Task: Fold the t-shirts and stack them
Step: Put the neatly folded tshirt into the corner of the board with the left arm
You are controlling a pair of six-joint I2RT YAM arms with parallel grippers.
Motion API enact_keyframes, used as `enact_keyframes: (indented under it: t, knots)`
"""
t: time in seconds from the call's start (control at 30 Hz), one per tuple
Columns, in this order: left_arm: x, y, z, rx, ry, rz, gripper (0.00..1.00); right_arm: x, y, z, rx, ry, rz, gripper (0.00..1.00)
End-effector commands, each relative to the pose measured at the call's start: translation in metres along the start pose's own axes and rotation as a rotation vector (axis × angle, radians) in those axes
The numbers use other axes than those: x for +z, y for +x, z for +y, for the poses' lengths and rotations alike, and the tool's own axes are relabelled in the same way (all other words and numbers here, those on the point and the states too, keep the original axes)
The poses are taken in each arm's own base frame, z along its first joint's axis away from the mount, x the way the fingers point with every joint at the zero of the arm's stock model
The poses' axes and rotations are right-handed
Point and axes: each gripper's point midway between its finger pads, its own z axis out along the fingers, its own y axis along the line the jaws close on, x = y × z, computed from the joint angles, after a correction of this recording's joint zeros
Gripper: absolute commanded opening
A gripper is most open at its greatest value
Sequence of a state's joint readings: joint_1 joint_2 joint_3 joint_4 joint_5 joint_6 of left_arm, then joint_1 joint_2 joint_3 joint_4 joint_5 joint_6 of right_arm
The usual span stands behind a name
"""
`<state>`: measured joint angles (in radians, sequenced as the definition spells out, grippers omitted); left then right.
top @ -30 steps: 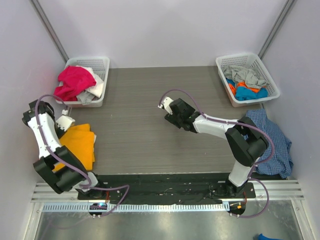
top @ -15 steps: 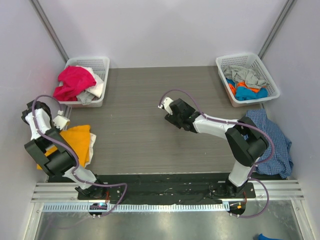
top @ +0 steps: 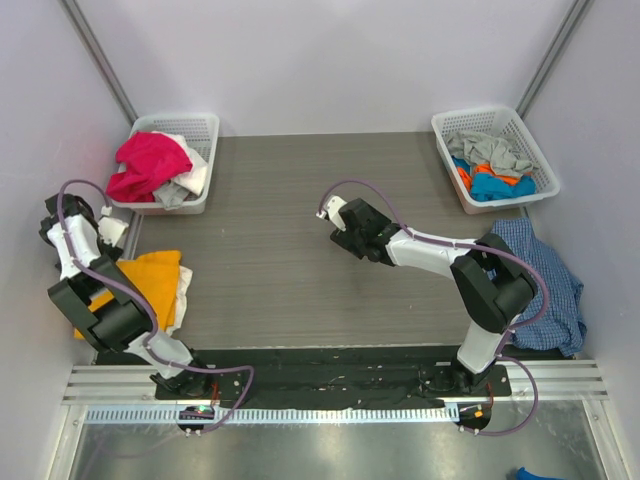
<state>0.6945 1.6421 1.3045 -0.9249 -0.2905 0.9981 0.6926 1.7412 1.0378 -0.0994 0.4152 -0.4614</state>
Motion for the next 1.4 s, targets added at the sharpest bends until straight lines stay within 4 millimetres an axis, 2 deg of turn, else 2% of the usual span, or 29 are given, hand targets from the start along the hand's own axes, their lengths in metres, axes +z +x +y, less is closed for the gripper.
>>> enact_keyframes:
  t: [0.0,0.13,0.23,0.5,0.63,0.67,0.77,0.93,1.03,1.17,1.2,1.23,1.3,1.37]
  knots:
    - [-0.030,-0.013,-0.001,-0.068,-0.029,-0.166,0.59,-0.013,-0.023,-0.013,0.034,0.027,-0.061,0.79]
    - [-0.042,-0.024,-0.014,-0.082,0.012,-0.270,0.59,-0.015,-0.024,-0.011,0.039,0.025,-0.059,0.79]
    - [-0.038,-0.030,-0.020,-0.086,0.021,-0.305,0.57,-0.018,-0.027,-0.007,0.036,0.018,-0.063,0.79]
    - [0.002,-0.047,-0.017,-0.109,0.025,-0.306,0.51,-0.024,-0.025,-0.005,0.033,0.017,-0.058,0.79]
    - [0.027,-0.056,-0.017,-0.120,0.057,-0.273,0.50,-0.025,-0.023,-0.003,0.030,0.016,-0.055,0.79]
    - [0.039,-0.059,-0.020,-0.124,0.087,-0.251,0.48,-0.024,-0.022,-0.003,0.030,0.017,-0.051,0.79]
    - [0.060,-0.062,-0.027,-0.117,0.132,-0.206,0.47,-0.023,-0.019,-0.003,0.022,0.019,-0.043,0.79]
    - [0.076,-0.059,-0.034,-0.100,0.158,-0.167,0.44,-0.021,-0.016,-0.002,0.013,0.022,-0.034,0.79]
    - [0.069,-0.060,-0.034,-0.106,0.156,-0.191,0.43,-0.019,-0.015,0.000,0.009,0.021,-0.031,0.79]
    - [0.040,-0.063,-0.028,-0.129,0.140,-0.256,0.43,-0.017,-0.012,0.003,0.008,0.016,-0.026,0.79]
    - [0.027,-0.059,-0.030,-0.132,0.147,-0.262,0.43,-0.017,-0.013,0.002,0.012,0.016,-0.027,0.79]
    - [0.016,-0.067,-0.030,-0.143,0.164,-0.311,0.43,-0.017,-0.013,0.003,0.011,0.015,-0.028,0.79]
    - [-0.004,-0.065,-0.037,-0.156,0.202,-0.339,0.44,-0.016,-0.012,0.002,0.013,0.020,-0.025,0.79]
    - [-0.034,-0.072,-0.037,-0.173,0.205,-0.429,0.46,-0.017,-0.013,0.000,0.019,0.031,-0.028,0.79]
